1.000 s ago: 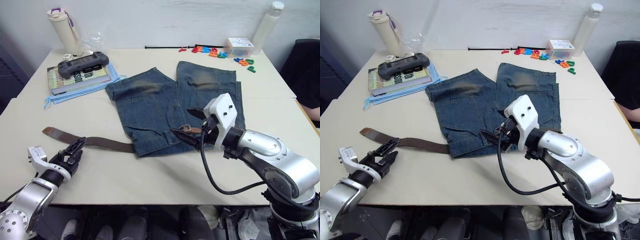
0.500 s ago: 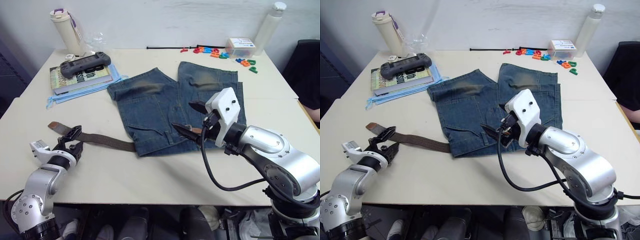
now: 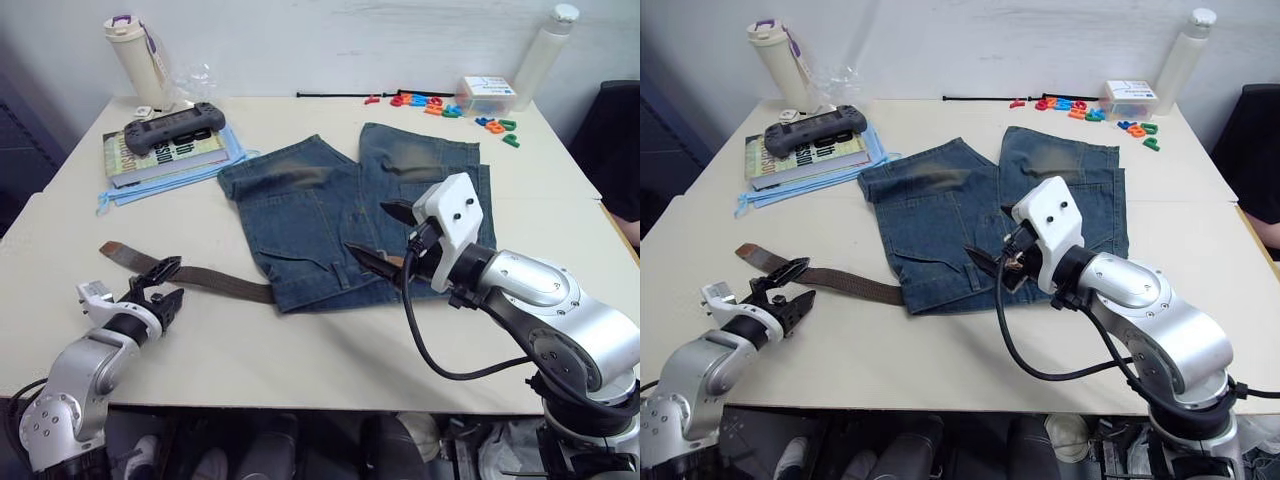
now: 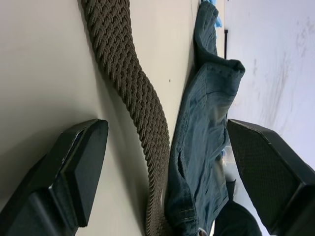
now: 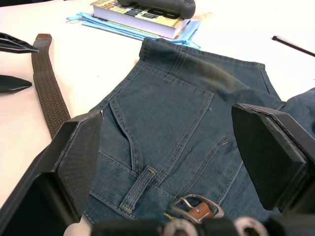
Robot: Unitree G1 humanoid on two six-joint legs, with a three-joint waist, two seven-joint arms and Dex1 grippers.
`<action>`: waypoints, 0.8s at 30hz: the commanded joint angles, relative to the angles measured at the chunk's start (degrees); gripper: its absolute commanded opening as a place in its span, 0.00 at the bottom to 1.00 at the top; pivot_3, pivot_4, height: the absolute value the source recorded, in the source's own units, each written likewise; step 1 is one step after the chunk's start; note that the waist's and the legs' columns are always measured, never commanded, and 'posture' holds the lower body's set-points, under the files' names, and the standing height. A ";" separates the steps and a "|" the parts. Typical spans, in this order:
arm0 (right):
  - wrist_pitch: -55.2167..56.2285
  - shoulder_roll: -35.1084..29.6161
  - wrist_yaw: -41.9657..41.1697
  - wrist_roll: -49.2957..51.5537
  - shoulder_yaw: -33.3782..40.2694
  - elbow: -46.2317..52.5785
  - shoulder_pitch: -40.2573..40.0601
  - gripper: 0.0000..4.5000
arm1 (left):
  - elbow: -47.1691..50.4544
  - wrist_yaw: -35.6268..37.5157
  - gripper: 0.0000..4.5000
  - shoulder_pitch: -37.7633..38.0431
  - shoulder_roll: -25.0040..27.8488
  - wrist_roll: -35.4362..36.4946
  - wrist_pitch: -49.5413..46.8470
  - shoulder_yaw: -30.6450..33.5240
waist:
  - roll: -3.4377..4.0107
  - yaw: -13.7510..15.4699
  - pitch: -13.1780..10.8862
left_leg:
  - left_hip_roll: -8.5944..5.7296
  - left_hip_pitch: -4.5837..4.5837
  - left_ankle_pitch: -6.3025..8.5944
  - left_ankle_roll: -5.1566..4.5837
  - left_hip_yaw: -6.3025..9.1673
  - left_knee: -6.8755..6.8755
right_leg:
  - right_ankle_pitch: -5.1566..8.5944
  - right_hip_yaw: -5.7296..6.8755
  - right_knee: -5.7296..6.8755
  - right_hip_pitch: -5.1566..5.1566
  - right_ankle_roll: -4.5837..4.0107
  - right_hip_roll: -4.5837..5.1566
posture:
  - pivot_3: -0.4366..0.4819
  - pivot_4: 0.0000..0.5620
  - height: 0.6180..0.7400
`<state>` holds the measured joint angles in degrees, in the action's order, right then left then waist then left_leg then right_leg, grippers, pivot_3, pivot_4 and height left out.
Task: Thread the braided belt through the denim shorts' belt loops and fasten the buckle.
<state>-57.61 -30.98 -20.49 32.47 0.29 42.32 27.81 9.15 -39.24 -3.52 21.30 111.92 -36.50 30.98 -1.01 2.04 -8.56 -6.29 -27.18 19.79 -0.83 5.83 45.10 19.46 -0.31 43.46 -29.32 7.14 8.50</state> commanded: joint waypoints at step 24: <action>6.33 -7.71 -10.18 1.81 -0.06 3.82 -3.58 1.00 | -21.45 9.43 0.01 -11.35 -0.06 -13.38 -0.75 2.78 | 0.22 -0.33 0.02 | 0.05 1.08 -0.07 -0.10 0.04 -0.85 | -0.11 0.06 -0.61 0.94 0.24 -0.02 | 0.48 0.27 0.30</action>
<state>-52.29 -38.22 -30.73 33.96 -0.98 44.50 24.09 -9.86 -29.22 -15.60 22.33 100.31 -37.48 33.38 -0.79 1.71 -8.54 -6.24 -26.08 19.67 -0.92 5.87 44.13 19.33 -0.25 42.80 -28.38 7.40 8.49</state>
